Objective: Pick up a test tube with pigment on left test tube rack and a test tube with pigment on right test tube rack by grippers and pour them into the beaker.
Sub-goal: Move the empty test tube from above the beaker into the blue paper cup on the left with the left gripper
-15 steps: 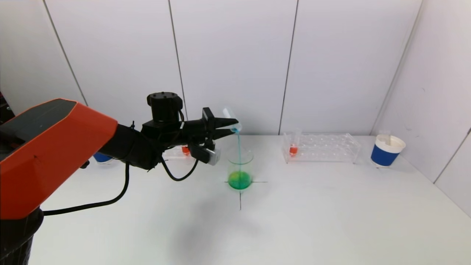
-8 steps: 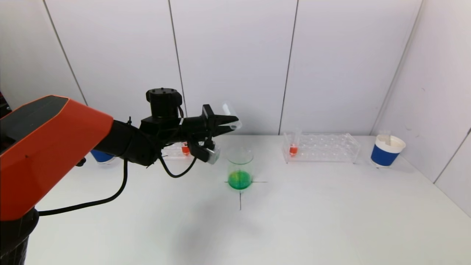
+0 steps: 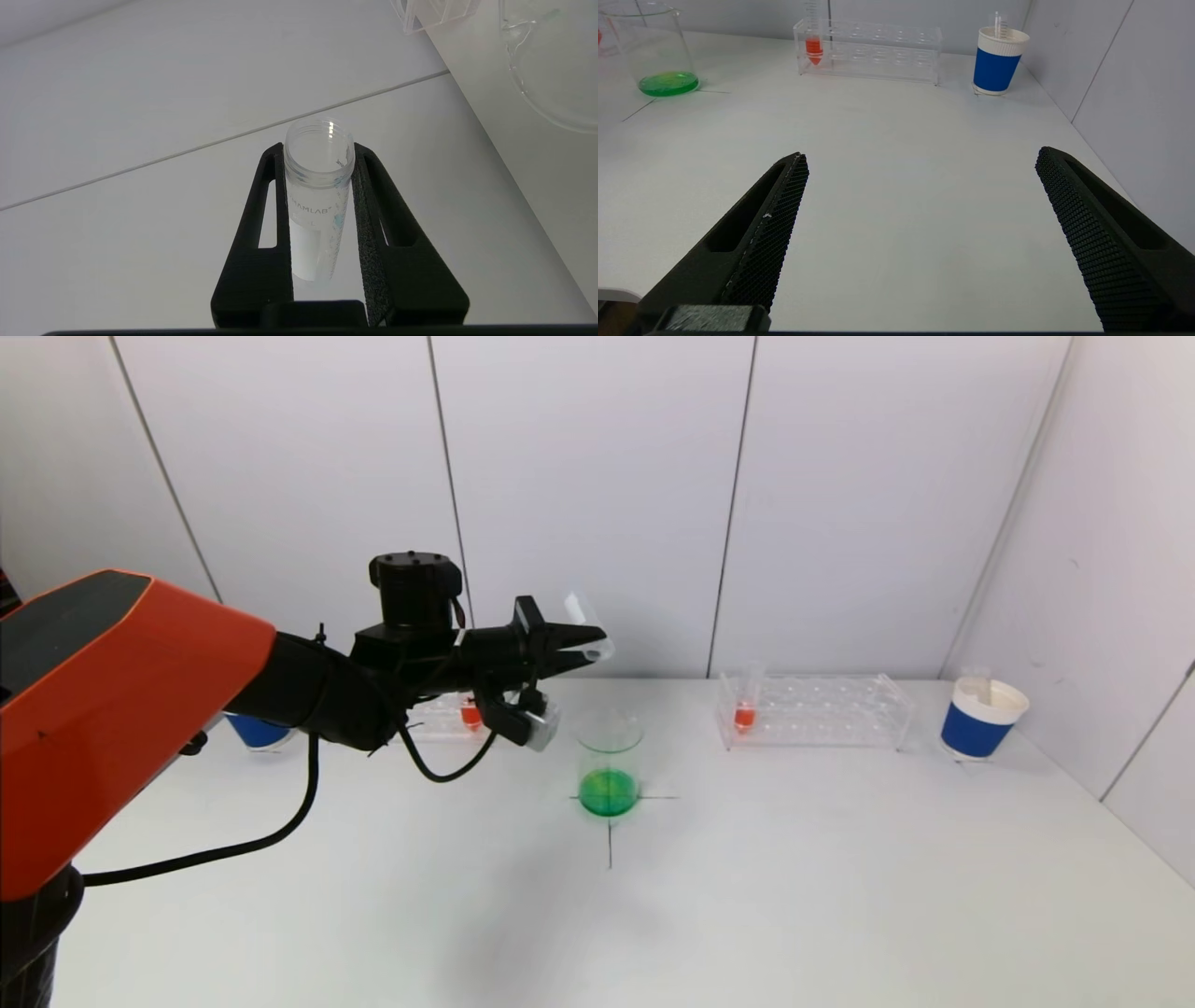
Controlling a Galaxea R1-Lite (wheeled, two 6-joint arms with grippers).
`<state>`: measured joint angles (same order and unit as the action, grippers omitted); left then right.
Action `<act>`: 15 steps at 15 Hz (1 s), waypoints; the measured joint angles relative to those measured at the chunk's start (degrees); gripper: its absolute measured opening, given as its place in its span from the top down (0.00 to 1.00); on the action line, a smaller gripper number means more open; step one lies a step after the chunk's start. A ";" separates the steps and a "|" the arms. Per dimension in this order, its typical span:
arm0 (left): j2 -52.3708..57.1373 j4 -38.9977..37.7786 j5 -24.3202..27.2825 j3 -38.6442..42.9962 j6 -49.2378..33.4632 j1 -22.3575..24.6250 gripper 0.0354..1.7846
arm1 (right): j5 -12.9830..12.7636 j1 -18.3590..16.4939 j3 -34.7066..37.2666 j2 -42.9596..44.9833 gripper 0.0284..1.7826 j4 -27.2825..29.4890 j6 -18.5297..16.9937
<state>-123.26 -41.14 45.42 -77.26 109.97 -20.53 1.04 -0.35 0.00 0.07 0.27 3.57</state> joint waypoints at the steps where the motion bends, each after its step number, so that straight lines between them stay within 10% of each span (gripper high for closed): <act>1: 0.00 0.13 -0.06 0.00 -0.02 0.00 0.78 | 0.00 0.00 0.00 0.00 0.01 0.00 0.00; 15: 0.24 -6.86 -0.30 3.12 -22.32 -1.00 0.78 | 0.00 0.00 0.00 0.00 0.01 0.00 0.00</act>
<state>-123.02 -48.01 45.12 -74.14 87.65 -21.53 1.04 -0.35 0.00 0.07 0.27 3.57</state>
